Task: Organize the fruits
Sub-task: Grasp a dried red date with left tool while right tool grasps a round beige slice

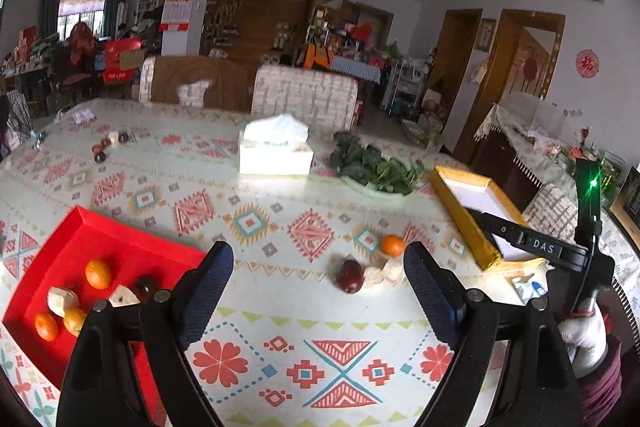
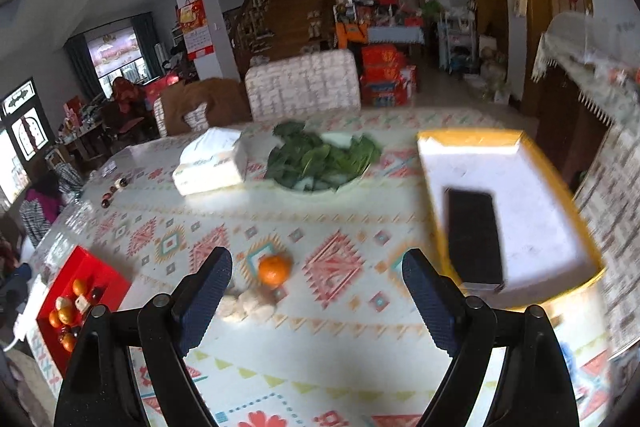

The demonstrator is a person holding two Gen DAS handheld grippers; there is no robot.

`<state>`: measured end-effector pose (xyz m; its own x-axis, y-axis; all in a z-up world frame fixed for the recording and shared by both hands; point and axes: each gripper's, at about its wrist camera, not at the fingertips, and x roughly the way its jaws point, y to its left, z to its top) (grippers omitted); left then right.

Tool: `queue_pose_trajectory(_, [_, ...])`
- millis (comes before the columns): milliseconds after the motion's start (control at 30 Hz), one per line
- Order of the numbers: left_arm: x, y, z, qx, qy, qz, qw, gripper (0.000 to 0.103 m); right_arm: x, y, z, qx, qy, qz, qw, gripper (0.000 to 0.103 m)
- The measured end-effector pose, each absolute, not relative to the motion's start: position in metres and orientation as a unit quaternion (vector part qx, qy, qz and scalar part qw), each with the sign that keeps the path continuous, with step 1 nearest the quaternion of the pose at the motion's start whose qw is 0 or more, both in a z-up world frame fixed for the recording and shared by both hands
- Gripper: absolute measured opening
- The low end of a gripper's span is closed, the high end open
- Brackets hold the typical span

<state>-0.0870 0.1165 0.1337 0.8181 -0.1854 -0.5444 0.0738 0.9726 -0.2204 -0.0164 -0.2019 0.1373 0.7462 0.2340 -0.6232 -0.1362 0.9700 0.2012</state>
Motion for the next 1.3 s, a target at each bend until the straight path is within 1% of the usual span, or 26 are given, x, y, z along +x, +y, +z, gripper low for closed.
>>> queue_pose_trajectory(233, [-0.057,0.112,0.090,-0.097,0.347,-0.070,0.930,0.087,0.001,-0.183,0.083,0.121,0.393,0.141,0.900,0.091])
queue_pose_trajectory(433, [-0.027,0.095,0.056,-0.094,0.381,-0.099,0.914,0.087,0.017,-0.164,0.056,0.117,0.426,0.159,0.883,0.090])
queue_pose_trajectory(500, [-0.018,0.088,0.044,-0.086,0.392,-0.111,0.909,0.085,0.020,-0.153,0.050,0.099,0.434,0.163,0.880,0.085])
queue_pose_trajectory(533, [-0.015,0.084,0.040,-0.081,0.396,-0.116,0.907,0.078,0.021,-0.149,0.048,0.092,0.437,0.164,0.879,0.083])
queue_pose_trajectory(600, [-0.010,0.077,0.033,-0.072,0.405,-0.131,0.902,0.072,0.025,-0.143,0.044,0.079,0.443,0.166,0.878,0.077])
queue_pose_trajectory(633, [-0.008,0.074,0.030,-0.068,0.407,-0.134,0.901,0.072,0.027,-0.140,0.042,0.074,0.445,0.166,0.877,0.077])
queue_pose_trajectory(733, [-0.002,0.069,0.025,-0.062,0.409,-0.138,0.900,0.072,0.034,-0.134,0.032,0.064,0.455,0.166,0.873,0.069])
queue_pose_trajectory(933, [0.017,0.057,0.022,-0.048,0.411,-0.151,0.898,0.072,0.038,-0.128,0.025,0.059,0.459,0.169,0.870,0.066])
queue_pose_trajectory(967, [0.019,0.055,0.021,-0.046,0.412,-0.153,0.897,0.072,0.038,-0.127,0.025,0.058,0.457,0.170,0.871,0.063])
queue_pose_trajectory(1000, [0.021,0.055,0.021,-0.046,0.413,-0.154,0.897,0.068,0.038,-0.128,0.025,0.058,0.456,0.172,0.871,0.056])
queue_pose_trajectory(1033, [0.022,0.055,0.021,-0.047,0.414,-0.156,0.895,0.061,0.038,-0.128,0.025,0.063,0.456,0.182,0.869,0.051])
queue_pose_trajectory(1067, [0.024,0.055,0.020,-0.049,0.416,-0.160,0.894,0.058,0.038,-0.127,0.025,0.068,0.457,0.190,0.866,0.045])
queue_pose_trajectory(1100, [0.025,0.055,0.019,-0.052,0.418,-0.162,0.892,0.053,0.037,-0.127,0.026,0.066,0.458,0.190,0.866,0.042])
queue_pose_trajectory(1133, [0.026,0.055,0.017,-0.053,0.420,-0.163,0.891,0.047,0.035,-0.126,0.028,0.060,0.455,0.188,0.868,0.041])
queue_pose_trajectory(1167, [0.028,0.055,0.016,-0.055,0.423,-0.166,0.889,0.044,0.034,-0.127,0.028,0.057,0.455,0.188,0.869,0.041])
queue_pose_trajectory(1300, [0.033,0.054,0.007,-0.058,0.433,-0.162,0.885,0.043,0.033,-0.129,0.027,0.059,0.455,0.195,0.867,0.041])
